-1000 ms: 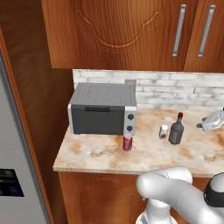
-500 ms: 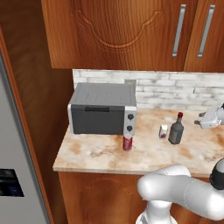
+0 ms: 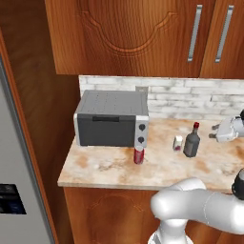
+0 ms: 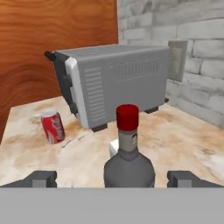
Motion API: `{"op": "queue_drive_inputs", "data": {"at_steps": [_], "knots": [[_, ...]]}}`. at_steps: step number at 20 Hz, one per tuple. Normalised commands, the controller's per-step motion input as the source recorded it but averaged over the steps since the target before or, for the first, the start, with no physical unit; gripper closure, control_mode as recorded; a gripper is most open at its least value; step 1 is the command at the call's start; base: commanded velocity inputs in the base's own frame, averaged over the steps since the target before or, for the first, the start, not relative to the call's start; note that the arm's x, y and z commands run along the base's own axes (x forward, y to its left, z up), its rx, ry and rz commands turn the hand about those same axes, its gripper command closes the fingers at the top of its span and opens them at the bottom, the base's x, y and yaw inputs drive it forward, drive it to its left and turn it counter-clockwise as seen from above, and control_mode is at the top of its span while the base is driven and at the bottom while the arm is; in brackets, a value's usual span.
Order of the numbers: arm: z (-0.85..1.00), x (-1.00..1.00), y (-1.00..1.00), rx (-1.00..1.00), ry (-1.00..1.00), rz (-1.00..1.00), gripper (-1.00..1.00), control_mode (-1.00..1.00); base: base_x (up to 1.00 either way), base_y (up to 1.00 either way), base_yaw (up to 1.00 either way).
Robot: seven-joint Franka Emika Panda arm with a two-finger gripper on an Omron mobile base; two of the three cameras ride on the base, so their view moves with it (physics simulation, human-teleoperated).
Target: Move the drinks to the dining counter.
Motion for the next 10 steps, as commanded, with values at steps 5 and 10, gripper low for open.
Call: {"op": "queue_drive_inputs", "data": {"at_steps": [5,10], "knots": [[-0.49,0.23,0.00,0.00,0.09,0.05,-1.00,-1.00,0.00,0.00,0.00],[-0.17,0.21,-0.03,0.01,0.00,0.00,-1.00,-1.00,0.00,0.00,0.00]]}}
